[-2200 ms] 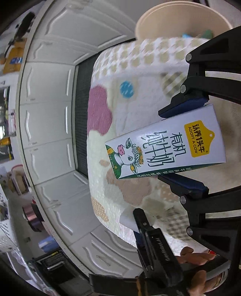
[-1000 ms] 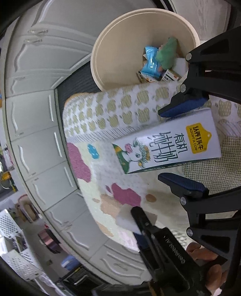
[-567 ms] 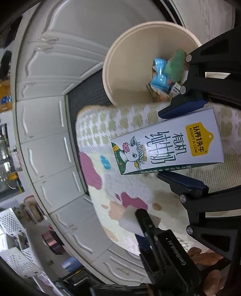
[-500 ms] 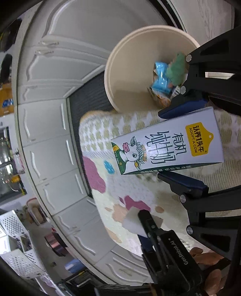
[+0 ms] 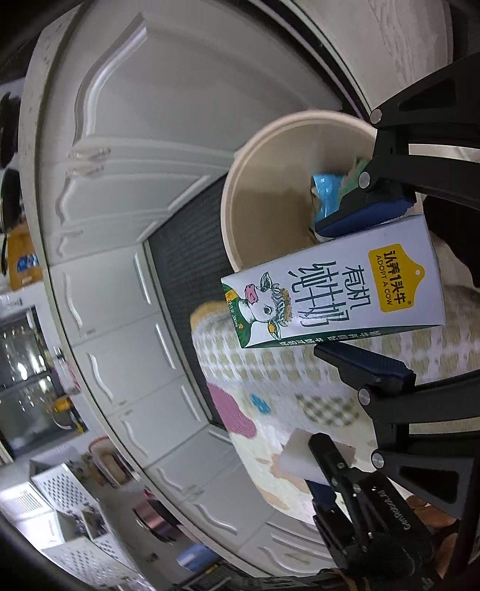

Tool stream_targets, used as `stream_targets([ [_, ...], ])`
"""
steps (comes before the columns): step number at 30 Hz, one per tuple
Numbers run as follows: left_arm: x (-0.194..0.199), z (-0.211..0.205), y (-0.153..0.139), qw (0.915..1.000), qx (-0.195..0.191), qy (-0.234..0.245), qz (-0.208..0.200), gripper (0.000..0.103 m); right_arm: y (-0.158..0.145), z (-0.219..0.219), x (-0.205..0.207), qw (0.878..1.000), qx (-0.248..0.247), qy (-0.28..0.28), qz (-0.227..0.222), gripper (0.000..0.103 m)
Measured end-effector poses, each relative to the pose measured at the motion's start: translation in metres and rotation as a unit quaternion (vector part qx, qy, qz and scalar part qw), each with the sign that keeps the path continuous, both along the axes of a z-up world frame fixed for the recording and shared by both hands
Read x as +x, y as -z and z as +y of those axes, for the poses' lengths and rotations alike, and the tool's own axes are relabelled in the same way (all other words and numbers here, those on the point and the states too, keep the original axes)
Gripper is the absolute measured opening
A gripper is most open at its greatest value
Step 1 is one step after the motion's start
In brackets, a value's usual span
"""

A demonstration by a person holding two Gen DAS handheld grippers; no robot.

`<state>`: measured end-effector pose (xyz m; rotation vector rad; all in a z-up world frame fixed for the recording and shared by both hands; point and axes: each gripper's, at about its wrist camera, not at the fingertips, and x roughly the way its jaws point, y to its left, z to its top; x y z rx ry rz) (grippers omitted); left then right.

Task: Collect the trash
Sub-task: 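Carry the white sponge and milk carton over the beige bin, then open both grippers to drop the sponge and carton into the bin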

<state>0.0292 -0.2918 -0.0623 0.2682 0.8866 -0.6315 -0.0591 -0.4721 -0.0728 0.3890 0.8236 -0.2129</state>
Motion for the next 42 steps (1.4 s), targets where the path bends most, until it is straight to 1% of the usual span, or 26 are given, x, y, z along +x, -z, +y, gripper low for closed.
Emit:
stream_targets([
  [7, -0.004, -0.039, 0.004, 0.9995, -0.003, 0.031, 0.012, 0.036, 0.006, -0.034, -0.01, 0.999, 0.011, 0.038, 0.001, 0.057],
  [14, -0.002, -0.071, 0.016, 0.9978, -0.005, 0.056, 0.034, 0.036, 0.019, -0.058, -0.008, 0.998, 0.024, 0.057, 0.009, 0.057],
  [18, 0.0, -0.085, 0.024, 0.9969, -0.006, 0.067, 0.041, 0.036, 0.026, -0.064, -0.008, 0.997, 0.028, 0.063, 0.014, 0.057],
  [22, 0.004, -0.092, 0.033, 0.9961, -0.004, 0.071, 0.052, 0.037, 0.034, -0.072, -0.003, 0.997, 0.033, 0.069, 0.022, 0.057],
  [28, 0.007, -0.097, 0.042, 0.9965, 0.005, 0.07, 0.046, 0.037, 0.043, -0.078, 0.001, 0.996, 0.04, 0.074, 0.031, 0.057],
  [35, 0.009, -0.099, 0.045, 0.9967, 0.007, 0.068, 0.042, 0.038, 0.047, -0.081, 0.009, 0.995, 0.044, 0.077, 0.036, 0.057],
  [38, 0.01, -0.1, 0.046, 0.9967, 0.008, 0.069, 0.042, 0.042, 0.049, -0.082, 0.011, 0.995, 0.042, 0.081, 0.038, 0.057],
  [40, 0.01, -0.1, 0.047, 0.9965, 0.005, 0.07, 0.045, 0.052, 0.05, -0.082, 0.011, 0.995, 0.04, 0.083, 0.04, 0.061],
  [42, 0.011, -0.096, 0.046, 0.9966, -0.004, 0.068, 0.047, 0.057, 0.05, -0.082, 0.01, 0.995, 0.038, 0.086, 0.04, 0.063],
])
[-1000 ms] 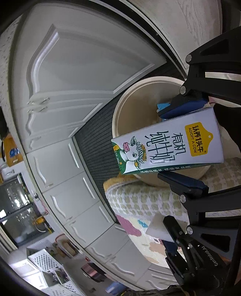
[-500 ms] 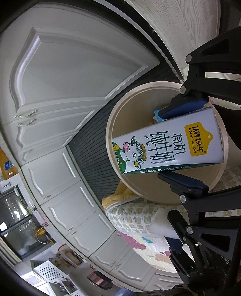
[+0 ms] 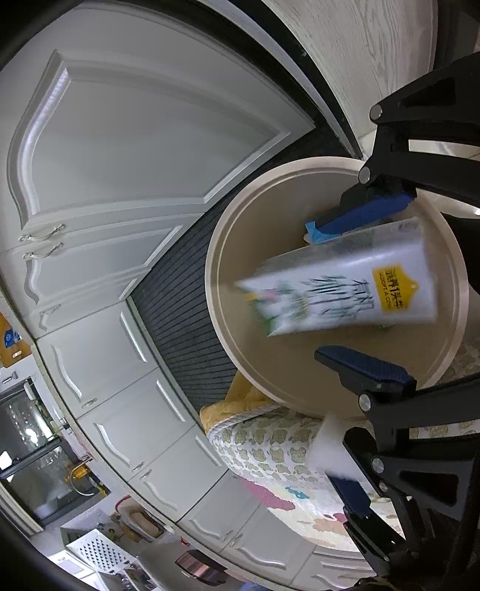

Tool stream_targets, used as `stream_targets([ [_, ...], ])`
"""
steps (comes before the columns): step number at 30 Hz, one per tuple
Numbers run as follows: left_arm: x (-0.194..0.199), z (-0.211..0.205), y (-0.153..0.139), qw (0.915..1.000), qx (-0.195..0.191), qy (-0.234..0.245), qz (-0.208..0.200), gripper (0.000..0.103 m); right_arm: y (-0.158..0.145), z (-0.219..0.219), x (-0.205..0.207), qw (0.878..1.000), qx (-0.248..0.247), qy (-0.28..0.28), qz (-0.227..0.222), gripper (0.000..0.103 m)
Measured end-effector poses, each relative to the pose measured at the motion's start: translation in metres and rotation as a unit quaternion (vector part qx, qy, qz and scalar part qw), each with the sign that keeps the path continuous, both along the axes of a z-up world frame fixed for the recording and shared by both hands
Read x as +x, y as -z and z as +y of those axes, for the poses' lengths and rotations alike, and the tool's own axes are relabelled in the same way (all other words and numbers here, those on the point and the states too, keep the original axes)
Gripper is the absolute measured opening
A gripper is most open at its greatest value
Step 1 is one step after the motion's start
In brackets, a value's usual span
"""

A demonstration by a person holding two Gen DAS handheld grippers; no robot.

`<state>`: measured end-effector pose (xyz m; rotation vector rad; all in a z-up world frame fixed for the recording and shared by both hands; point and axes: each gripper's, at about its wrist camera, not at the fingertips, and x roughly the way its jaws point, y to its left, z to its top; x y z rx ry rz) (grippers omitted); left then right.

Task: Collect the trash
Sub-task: 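Open both grippers to drop the sponge and carton into the bin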

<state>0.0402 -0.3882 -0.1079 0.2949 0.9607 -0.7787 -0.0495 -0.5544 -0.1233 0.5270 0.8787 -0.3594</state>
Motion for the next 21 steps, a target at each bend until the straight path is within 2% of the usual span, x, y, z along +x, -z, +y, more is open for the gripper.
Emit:
stream_targets([
  [3, 0.002, 0.006, -0.002, 0.9999, -0.014, -0.005, 0.006, 0.061, 0.0, -0.001, -0.004, 1.0, 0.005, 0.003, -0.001, 0.063],
  [8, 0.001, 0.012, -0.006, 0.9998, -0.015, -0.01, 0.0, 0.061, 0.0, 0.004, -0.01, 1.0, 0.004, 0.004, 0.002, 0.064],
  [10, -0.001, 0.015, -0.008, 0.9998, -0.015, -0.012, -0.005, 0.061, 0.0, 0.008, -0.013, 1.0, 0.001, 0.002, 0.002, 0.068],
  [12, -0.005, 0.02, -0.011, 0.9997, -0.016, -0.016, -0.013, 0.061, 0.0, 0.014, -0.015, 1.0, -0.004, -0.001, 0.002, 0.071],
  [21, -0.026, 0.051, -0.03, 0.997, -0.02, -0.043, -0.062, 0.061, -0.019, 0.044, -0.031, 0.999, -0.043, -0.003, -0.013, 0.071],
])
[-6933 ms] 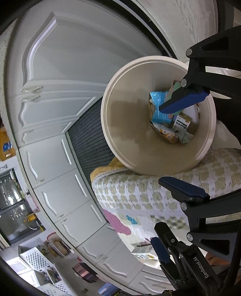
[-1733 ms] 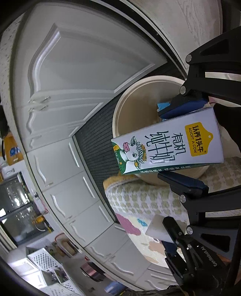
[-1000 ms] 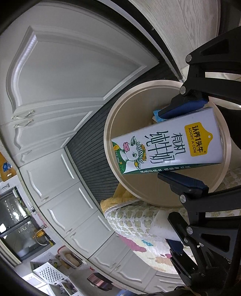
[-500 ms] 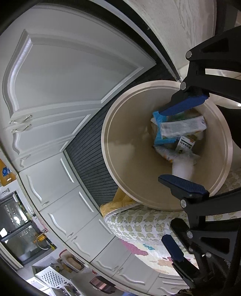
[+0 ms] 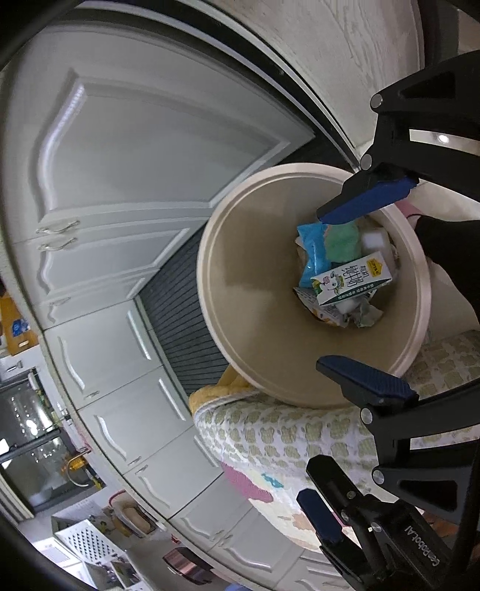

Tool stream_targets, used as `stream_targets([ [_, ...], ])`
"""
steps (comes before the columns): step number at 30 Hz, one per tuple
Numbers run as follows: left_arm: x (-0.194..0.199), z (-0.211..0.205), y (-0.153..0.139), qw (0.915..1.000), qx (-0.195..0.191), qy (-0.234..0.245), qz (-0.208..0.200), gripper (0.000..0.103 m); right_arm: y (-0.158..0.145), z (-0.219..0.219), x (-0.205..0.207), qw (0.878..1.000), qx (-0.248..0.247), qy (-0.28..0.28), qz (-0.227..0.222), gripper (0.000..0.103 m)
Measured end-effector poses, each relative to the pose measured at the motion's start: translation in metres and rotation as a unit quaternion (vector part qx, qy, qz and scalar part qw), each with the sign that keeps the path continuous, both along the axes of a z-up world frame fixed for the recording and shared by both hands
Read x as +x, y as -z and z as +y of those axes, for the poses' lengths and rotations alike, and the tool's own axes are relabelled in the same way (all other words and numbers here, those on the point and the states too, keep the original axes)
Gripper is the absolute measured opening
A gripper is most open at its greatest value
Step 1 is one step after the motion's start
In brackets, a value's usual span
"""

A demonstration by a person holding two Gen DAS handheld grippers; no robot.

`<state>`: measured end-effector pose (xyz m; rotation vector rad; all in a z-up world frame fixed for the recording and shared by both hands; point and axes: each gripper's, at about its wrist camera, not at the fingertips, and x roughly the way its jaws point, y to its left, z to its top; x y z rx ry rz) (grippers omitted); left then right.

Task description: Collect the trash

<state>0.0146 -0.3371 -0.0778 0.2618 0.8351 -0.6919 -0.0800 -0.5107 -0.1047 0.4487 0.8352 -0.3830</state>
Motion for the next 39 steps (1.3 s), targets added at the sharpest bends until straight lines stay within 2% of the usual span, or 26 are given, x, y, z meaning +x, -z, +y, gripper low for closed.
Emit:
stream_targets([
  [6, -0.014, 0.033, -0.02, 0.9992, -0.023, -0.027, -0.017, 0.061, -0.029, 0.023, -0.017, 0.999, -0.033, 0.001, -0.03, 0.077],
  [11, -0.032, 0.056, -0.045, 0.9958, -0.039, -0.049, -0.067, 0.061, -0.058, 0.049, -0.034, 0.996, -0.064, 0.001, -0.065, 0.081],
  [14, -0.045, 0.069, -0.062, 0.9913, -0.048, -0.058, -0.108, 0.062, -0.075, 0.066, -0.043, 0.993, -0.089, 0.001, -0.083, 0.084],
  [18, -0.061, 0.085, -0.08, 0.9864, -0.06, -0.063, -0.139, 0.062, -0.091, 0.083, -0.054, 0.988, -0.115, 0.001, -0.104, 0.087],
  [30, -0.086, 0.131, -0.111, 0.973, -0.117, -0.092, -0.176, 0.062, -0.13, 0.119, -0.085, 0.971, -0.172, 0.009, -0.168, 0.095],
  [39, -0.097, 0.139, -0.114, 0.9679, -0.125, -0.104, -0.192, 0.062, -0.135, 0.135, -0.095, 0.965, -0.186, 0.006, -0.187, 0.097],
])
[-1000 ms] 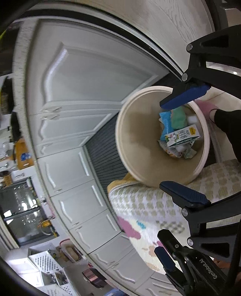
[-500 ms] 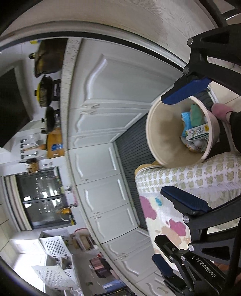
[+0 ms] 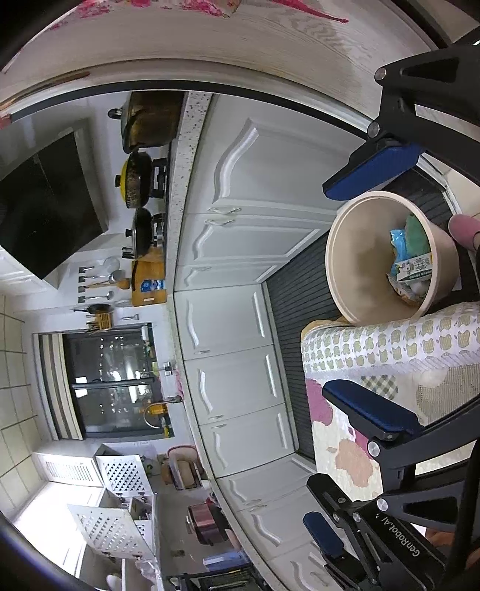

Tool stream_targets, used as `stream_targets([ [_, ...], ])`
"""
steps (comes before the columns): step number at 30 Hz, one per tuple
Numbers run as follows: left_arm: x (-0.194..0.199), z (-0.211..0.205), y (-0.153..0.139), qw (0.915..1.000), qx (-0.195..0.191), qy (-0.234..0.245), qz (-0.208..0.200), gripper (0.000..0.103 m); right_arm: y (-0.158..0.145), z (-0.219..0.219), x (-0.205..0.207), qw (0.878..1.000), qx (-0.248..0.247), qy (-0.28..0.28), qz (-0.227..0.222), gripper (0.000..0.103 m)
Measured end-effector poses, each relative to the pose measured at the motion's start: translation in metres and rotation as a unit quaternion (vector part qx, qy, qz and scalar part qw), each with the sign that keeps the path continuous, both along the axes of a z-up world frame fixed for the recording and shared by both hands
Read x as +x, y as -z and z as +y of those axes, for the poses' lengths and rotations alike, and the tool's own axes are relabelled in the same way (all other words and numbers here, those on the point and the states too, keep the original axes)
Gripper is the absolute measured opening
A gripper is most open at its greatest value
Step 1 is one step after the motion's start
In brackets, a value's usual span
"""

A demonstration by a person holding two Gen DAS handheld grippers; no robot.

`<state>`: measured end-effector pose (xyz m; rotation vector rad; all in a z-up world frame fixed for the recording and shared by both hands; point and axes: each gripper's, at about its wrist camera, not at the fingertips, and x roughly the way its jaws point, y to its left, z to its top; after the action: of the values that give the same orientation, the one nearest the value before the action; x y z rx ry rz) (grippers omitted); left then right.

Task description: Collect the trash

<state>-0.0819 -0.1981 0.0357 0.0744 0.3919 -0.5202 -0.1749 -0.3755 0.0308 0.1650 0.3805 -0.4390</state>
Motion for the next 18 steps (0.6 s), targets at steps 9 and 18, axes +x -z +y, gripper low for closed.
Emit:
stream_targets([
  [9, -0.001, 0.0, 0.003, 0.9999, -0.008, -0.012, -0.005, 0.062, -0.002, 0.004, -0.003, 1.0, -0.006, 0.0, -0.014, 0.097],
  [18, -0.005, 0.001, 0.003, 0.9997, -0.007, -0.019, -0.015, 0.062, -0.003, 0.01, 0.0, 1.0, -0.022, 0.001, -0.01, 0.098],
])
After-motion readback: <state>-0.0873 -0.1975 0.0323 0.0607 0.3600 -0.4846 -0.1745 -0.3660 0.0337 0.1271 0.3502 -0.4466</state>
